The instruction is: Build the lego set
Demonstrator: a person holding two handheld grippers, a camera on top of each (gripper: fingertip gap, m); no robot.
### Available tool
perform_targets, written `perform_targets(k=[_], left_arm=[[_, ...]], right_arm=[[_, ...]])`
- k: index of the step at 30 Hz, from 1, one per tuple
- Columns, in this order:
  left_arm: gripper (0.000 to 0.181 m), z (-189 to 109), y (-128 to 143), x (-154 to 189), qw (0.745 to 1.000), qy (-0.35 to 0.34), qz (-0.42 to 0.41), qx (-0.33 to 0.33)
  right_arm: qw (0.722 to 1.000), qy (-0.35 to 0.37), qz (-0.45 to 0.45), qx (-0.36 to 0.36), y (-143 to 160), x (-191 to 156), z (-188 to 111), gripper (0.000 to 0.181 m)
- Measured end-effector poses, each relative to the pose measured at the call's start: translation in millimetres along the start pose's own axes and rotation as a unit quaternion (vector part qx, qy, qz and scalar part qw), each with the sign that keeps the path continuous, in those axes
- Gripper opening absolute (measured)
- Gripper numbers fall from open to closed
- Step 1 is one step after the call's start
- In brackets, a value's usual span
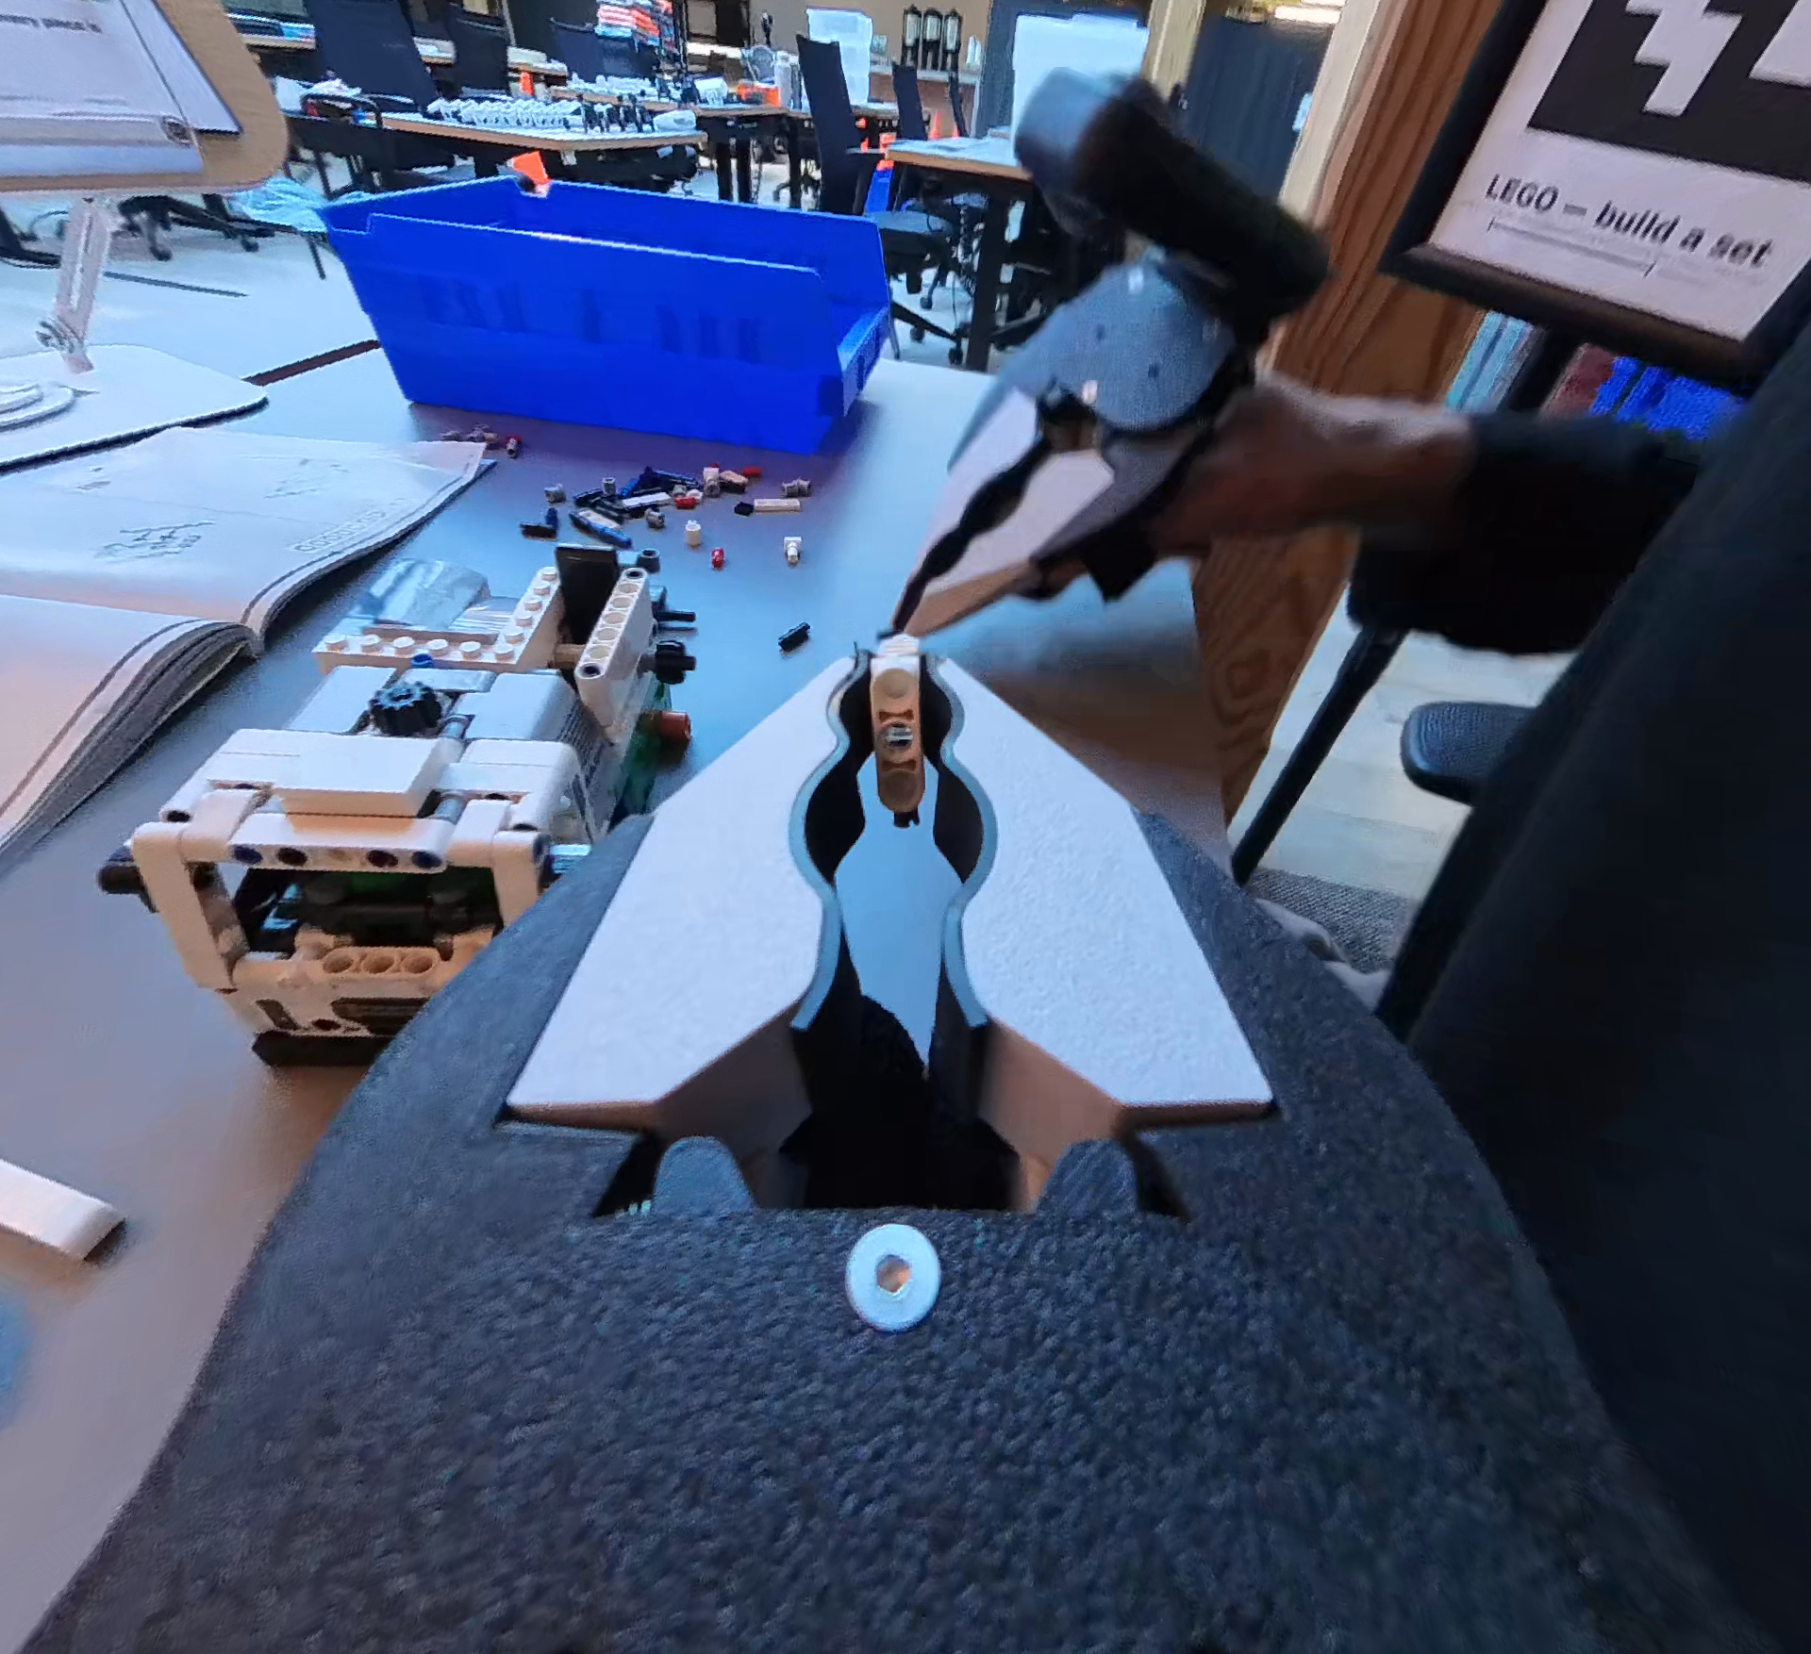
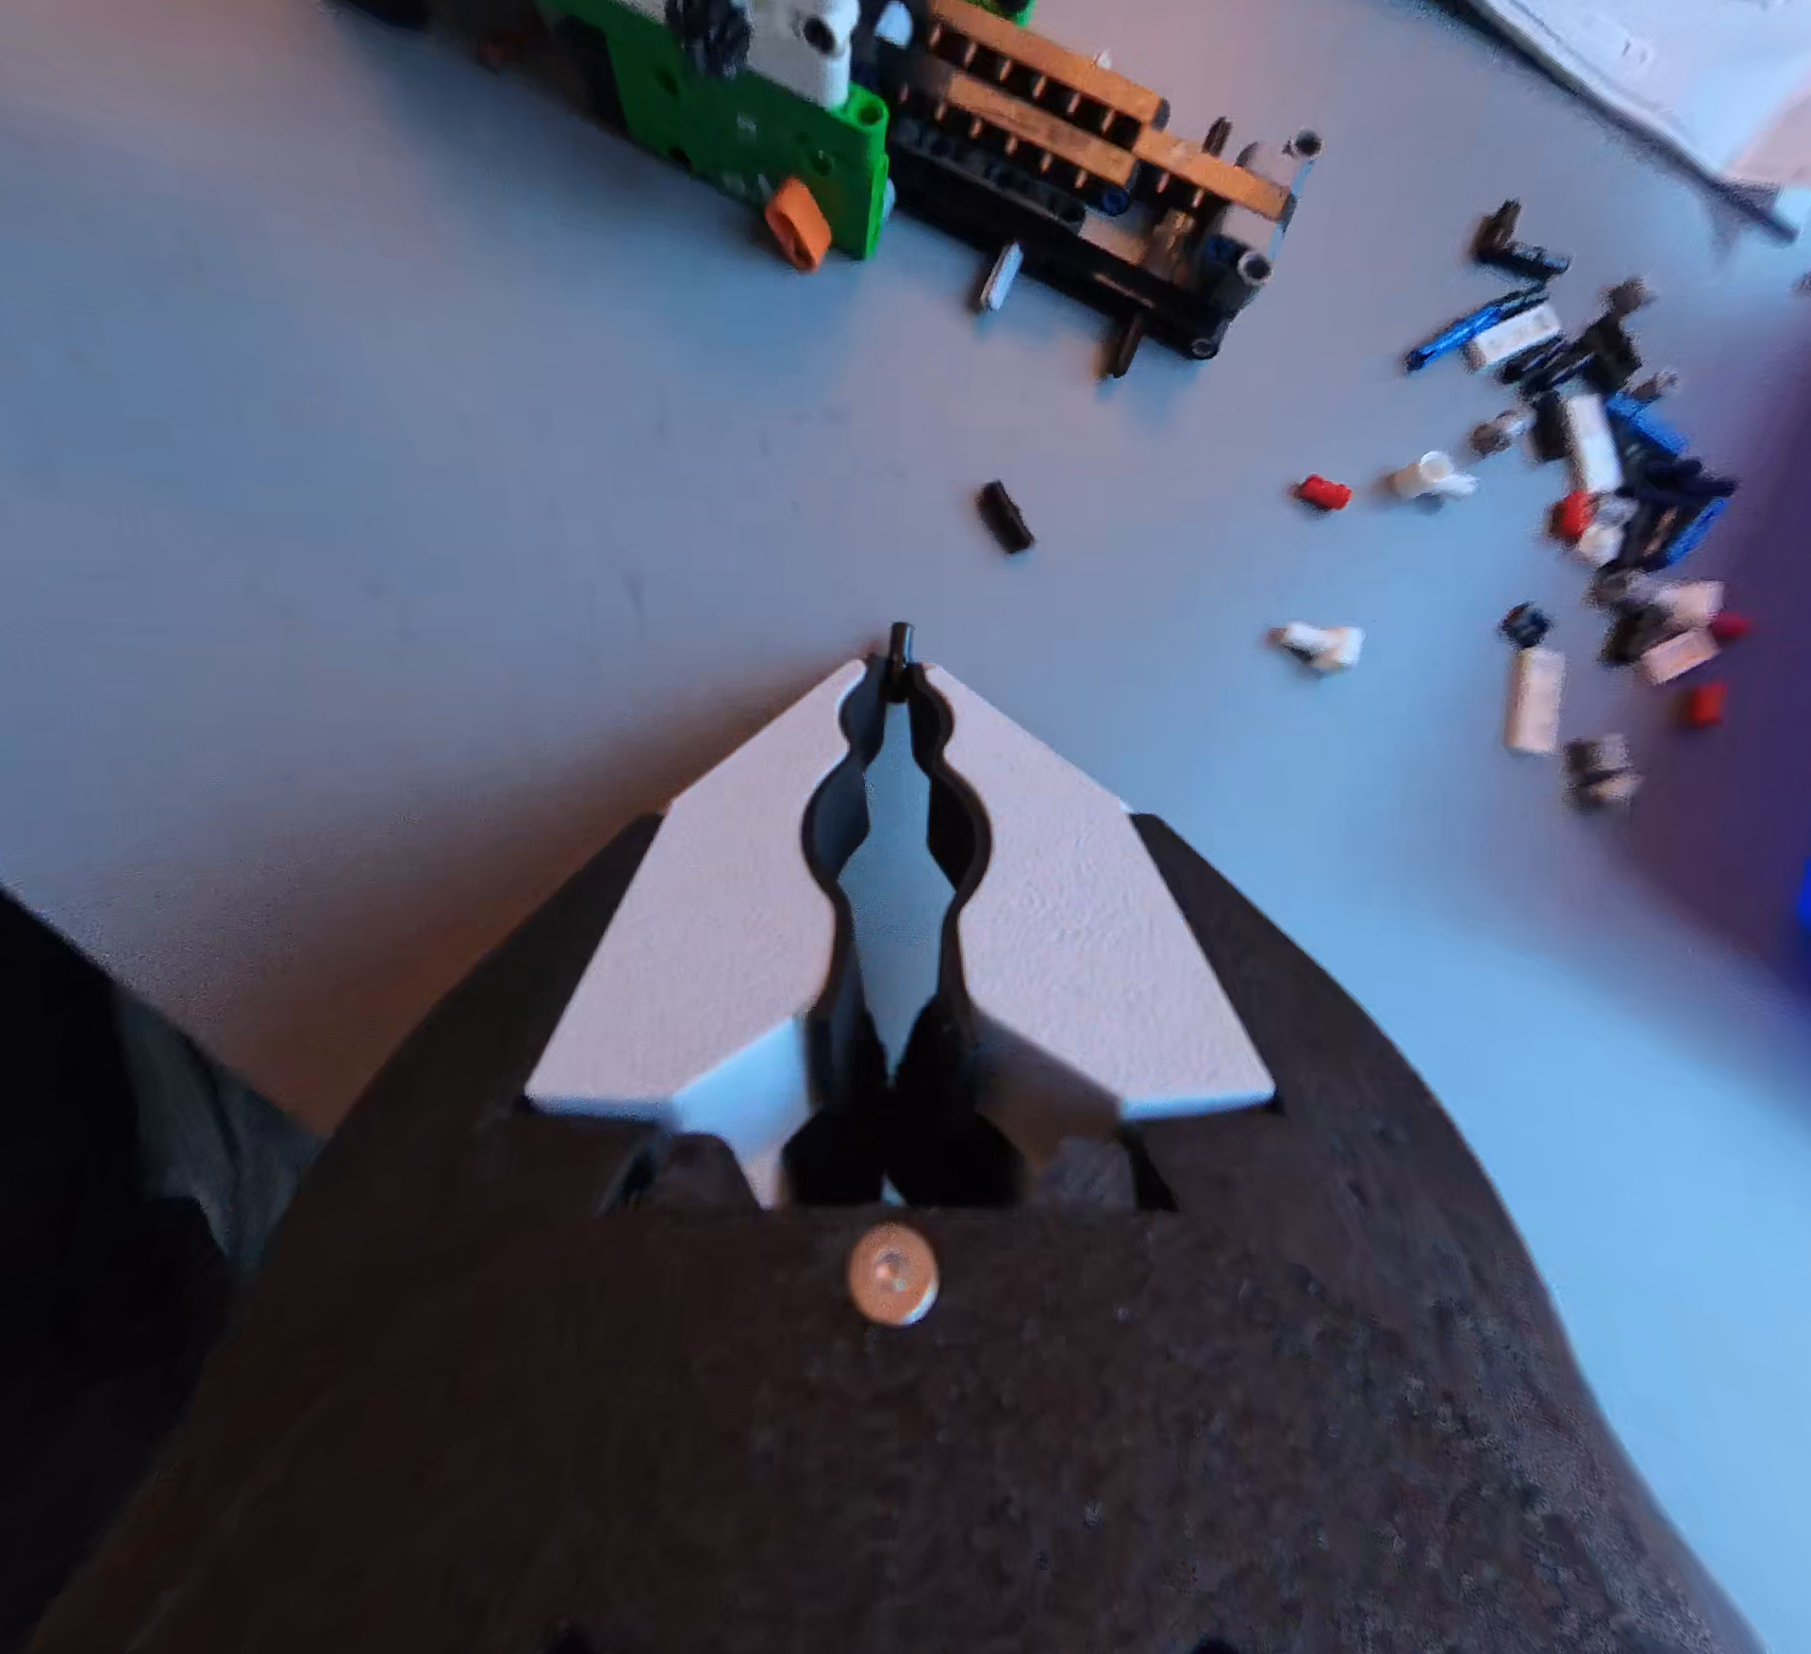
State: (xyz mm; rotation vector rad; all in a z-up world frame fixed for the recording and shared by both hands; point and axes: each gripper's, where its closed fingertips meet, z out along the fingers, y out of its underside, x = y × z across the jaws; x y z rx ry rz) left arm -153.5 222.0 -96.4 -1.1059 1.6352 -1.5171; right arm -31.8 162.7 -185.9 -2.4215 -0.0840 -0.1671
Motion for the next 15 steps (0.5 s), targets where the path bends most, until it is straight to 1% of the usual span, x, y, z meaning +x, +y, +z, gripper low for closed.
perform_targets(k=[1,3,4,6,7,8,10,11,12,13,15], left_arm=[[0.006,1,2,0,1.000,-0.005,0.008,-0.006],[0.007,3,6,0,0.999,-0.016,0.023,-0.021],[0.007,4,7,-1,0.999,-0.022,0.029,-0.027],[0.006,3,10,-1,0.998,-0.037,0.044,-0.036],[0.006,3,12,-1,0.997,-0.045,0.056,-0.039],[0.006,1,13,-2,0.995,-0.055,0.071,-0.043],[0.006,-3,15,-2,0.991,-0.077,0.102,-0.048],[0.006,-5,15,-2,0.988,-0.086,0.116,-0.048],[0.006,-6,15,-2,0.987,-0.093,0.126,-0.048],[0.006,-6,16,-2,0.985,-0.099,0.133,-0.050],[0.006,-7,17,-3,0.983,-0.107,0.141,-0.052]], right_arm=[[0.999,-0.008,-0.041,-0.023,2,8,-7,0.003],[0.987,-0.022,-0.111,-0.115,13,36,-25,0.003],[0.978,-0.031,-0.126,-0.162,16,52,-35,0.003],[0.958,-0.061,-0.127,-0.250,19,74,-48,0.003],[0.940,-0.069,-0.126,-0.310,27,85,-53,0.003],[0.917,-0.061,-0.136,-0.369,35,98,-57,0.003],[0.859,-0.095,-0.134,-0.485,58,101,-69,0.003],[0.832,-0.089,-0.156,-0.525,65,108,-71,0.003],[0.811,-0.083,-0.171,-0.553,70,114,-71,0.003],[0.790,-0.094,-0.166,-0.583,77,111,-73,0.003],[0.747,-0.091,-0.200,-0.627,87,113,-79,0.003]])
